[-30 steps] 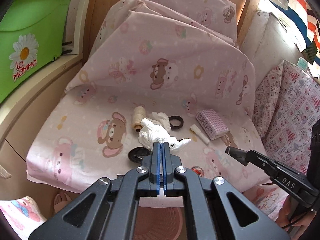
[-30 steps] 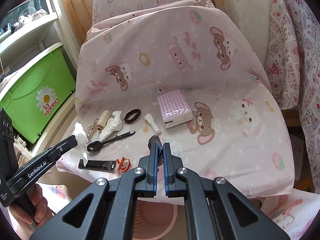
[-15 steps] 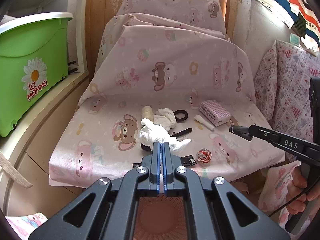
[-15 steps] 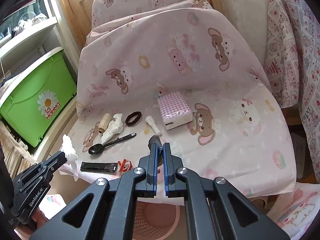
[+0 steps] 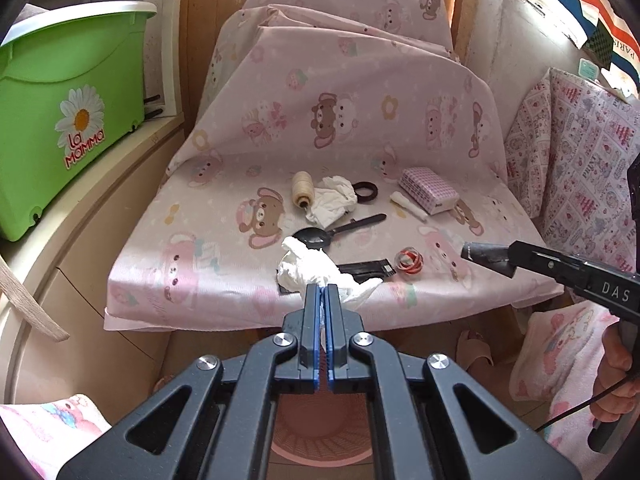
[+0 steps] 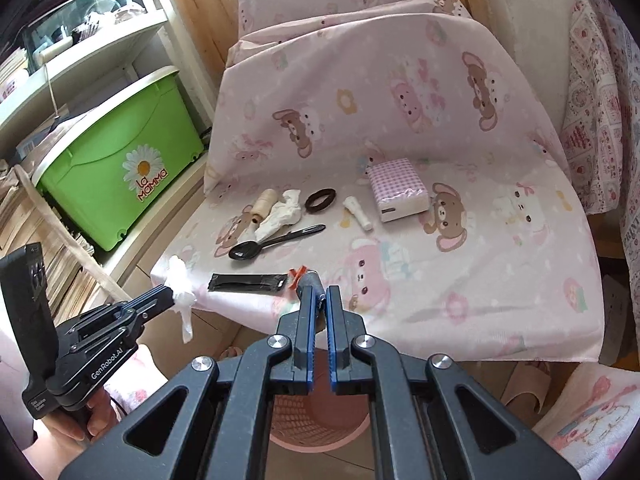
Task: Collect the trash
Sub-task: 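Carry the white tissue with the left tool down over the pink basket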
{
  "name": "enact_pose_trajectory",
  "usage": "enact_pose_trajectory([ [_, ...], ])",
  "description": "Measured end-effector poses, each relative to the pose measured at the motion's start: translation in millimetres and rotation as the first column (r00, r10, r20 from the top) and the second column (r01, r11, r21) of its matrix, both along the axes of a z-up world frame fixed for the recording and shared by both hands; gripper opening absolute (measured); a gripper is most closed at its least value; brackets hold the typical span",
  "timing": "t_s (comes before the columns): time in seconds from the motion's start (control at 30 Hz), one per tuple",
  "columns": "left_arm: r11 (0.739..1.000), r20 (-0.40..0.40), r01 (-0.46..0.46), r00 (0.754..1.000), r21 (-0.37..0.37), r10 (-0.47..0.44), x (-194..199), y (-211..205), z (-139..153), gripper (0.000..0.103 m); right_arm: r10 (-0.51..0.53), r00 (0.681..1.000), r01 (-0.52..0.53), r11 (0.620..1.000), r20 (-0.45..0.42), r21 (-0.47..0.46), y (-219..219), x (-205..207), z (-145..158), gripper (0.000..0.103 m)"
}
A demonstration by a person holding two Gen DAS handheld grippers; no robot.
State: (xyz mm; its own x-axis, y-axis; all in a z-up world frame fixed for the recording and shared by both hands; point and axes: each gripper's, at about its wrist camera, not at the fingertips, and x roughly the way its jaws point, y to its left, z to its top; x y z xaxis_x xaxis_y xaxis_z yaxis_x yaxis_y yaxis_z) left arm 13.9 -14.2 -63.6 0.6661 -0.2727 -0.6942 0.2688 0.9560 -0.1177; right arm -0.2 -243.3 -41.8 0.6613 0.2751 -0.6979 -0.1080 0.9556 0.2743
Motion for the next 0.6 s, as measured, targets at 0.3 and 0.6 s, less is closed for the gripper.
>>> enact_pose_trajectory([
  [0.3,0.983,-0.270,0.163,0.946,-0.084,-0.180,6.9,-15.8,-12.2,0.002,0.159,0.984,-0.167,0.981,-0.084,-0.096,53.3,-22.0,-16.1,0.006],
  [0.6,0.995,-0.463,0.103,0.882,0.012,-0.086,16.0,-16.1,-76.1,0.002,0.109,0.958,-0.148,0.980,-0.266,-0.134,64.6,-5.7,-82.1,0.006],
])
